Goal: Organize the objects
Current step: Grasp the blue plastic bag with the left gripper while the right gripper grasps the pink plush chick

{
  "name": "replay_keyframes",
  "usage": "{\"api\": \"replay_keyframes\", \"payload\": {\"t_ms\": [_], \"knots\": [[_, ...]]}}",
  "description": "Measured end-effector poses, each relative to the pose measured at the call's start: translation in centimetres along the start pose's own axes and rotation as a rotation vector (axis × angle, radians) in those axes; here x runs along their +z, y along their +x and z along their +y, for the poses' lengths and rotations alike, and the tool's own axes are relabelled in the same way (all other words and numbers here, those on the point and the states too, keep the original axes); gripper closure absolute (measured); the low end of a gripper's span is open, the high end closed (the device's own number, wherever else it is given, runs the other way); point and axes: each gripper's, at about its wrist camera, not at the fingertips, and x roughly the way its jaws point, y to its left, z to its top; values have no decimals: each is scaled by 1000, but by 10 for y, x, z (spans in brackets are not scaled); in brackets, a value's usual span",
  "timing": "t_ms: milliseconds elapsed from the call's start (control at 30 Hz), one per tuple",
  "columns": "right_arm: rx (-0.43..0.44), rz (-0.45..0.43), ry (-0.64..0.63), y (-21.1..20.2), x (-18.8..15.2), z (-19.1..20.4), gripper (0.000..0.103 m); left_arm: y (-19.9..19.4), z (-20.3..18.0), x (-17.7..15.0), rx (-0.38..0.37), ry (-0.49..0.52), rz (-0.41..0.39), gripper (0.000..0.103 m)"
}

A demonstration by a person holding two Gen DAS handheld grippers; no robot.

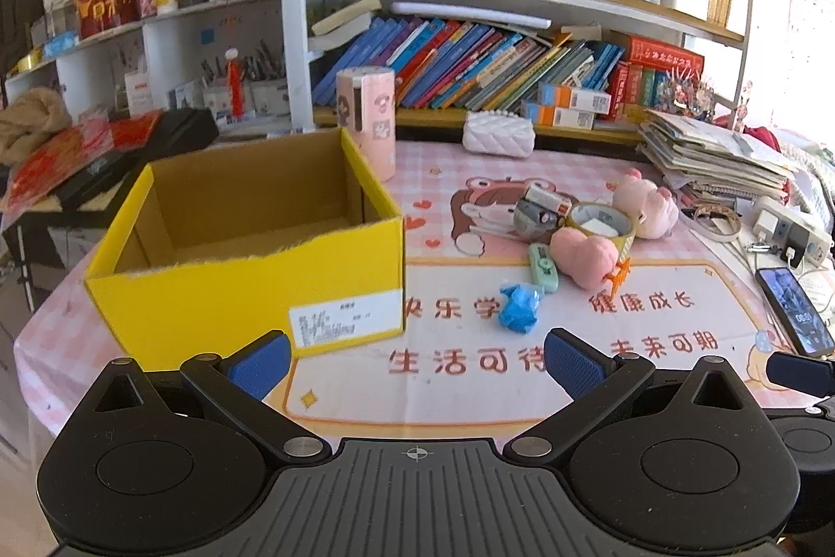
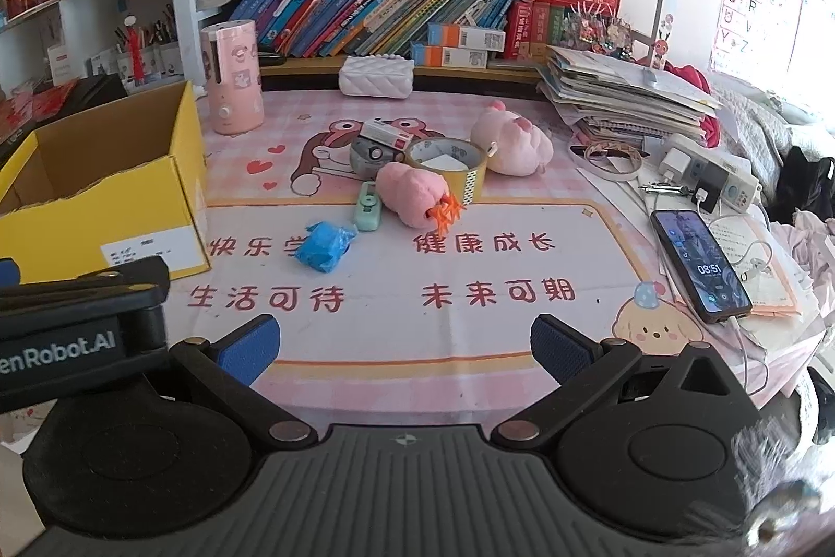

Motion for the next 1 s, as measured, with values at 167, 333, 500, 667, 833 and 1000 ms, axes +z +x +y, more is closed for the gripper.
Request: {"api": "replay_keyframes", "payload": {"t_ms": [167,333,500,667,833,1000], "knots": [[-10,4,11,15,8,-14,0,13,-12,9,20,5,-2,0],[-14,17,10,35,20,-31,0,29,-23,14,39,-30,19,0],[2,37,-8,60,34,-48,1,48,-30,19,49,-96,59,0],[34,47,-30,86,50,-64,4,69,-41,21,67,-94,114,0],[59,51,-55,113,67,-82,17,80,-52,20,103,-102,116,0],[105,85,-99,142,79,-91,36,88,-64,19,140,-126,136,0]]}}
